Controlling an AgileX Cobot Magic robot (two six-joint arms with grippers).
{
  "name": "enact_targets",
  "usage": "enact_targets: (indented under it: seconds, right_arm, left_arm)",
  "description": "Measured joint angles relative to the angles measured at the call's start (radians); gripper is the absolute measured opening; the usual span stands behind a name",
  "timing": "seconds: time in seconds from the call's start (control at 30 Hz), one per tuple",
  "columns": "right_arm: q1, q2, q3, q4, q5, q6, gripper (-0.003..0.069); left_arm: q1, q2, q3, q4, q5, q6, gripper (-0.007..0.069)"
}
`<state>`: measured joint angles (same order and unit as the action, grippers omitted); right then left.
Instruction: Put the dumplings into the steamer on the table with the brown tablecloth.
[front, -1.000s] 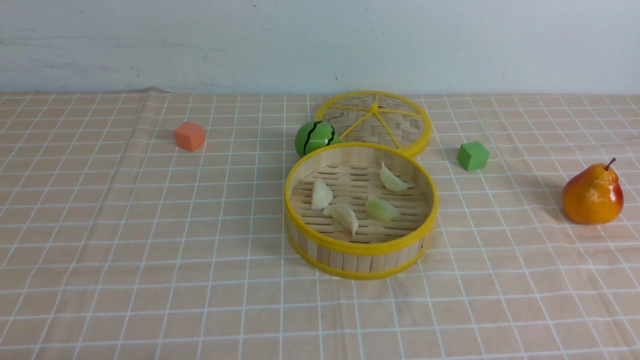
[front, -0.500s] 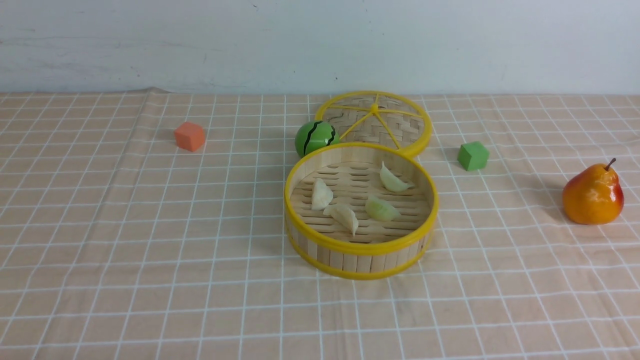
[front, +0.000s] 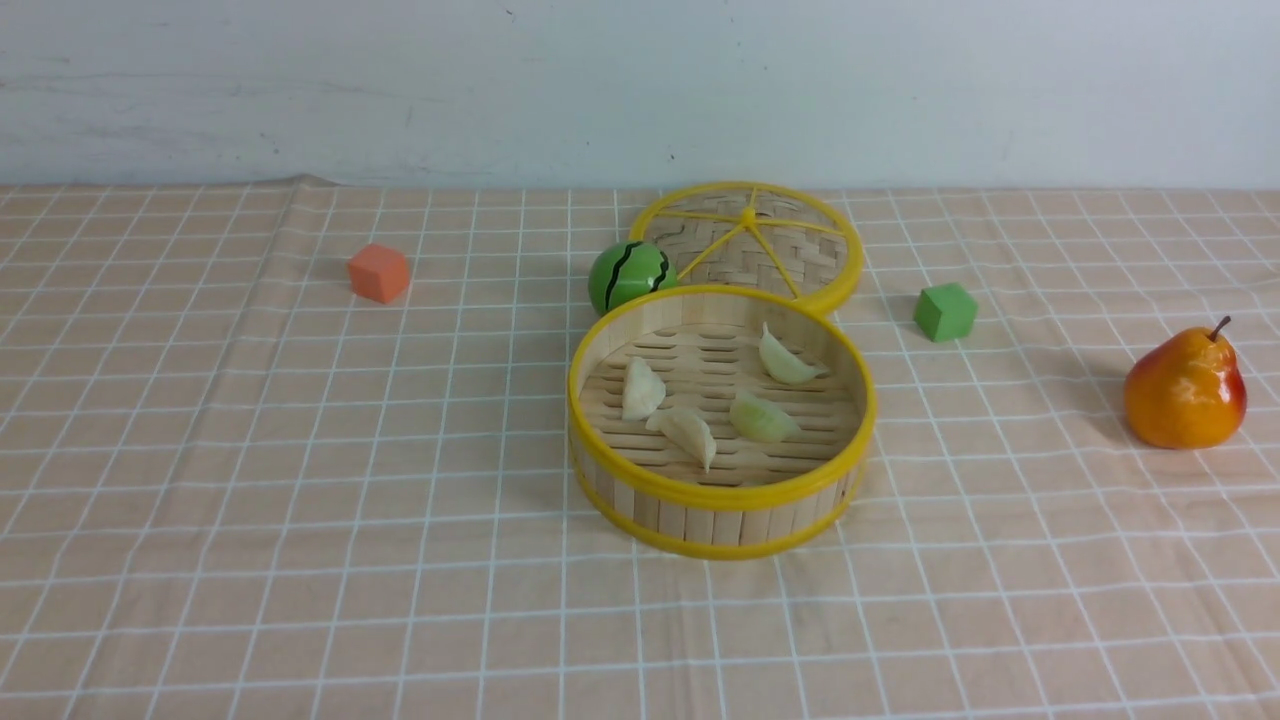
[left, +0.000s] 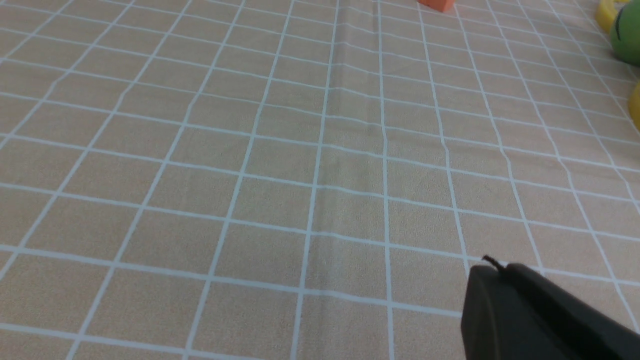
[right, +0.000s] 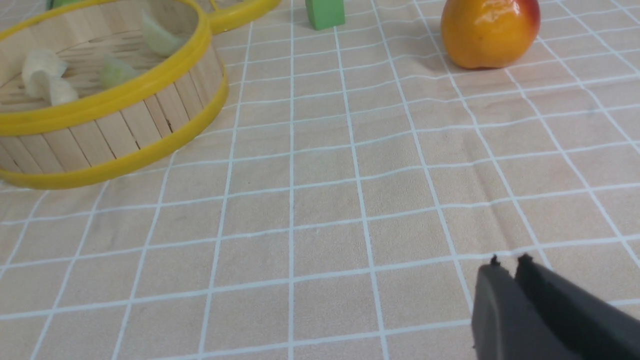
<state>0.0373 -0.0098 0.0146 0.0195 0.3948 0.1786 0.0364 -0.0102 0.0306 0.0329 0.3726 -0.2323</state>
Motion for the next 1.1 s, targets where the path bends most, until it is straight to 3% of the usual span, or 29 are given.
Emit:
enact_targets:
  seconds: [1.1]
  right_arm:
    - [0.0,0.0,0.0,0.0,0.0,0.001,0.0091]
  left_arm:
    - [0.0,0.0,0.0,-0.001,-0.001,0.0,-0.0014]
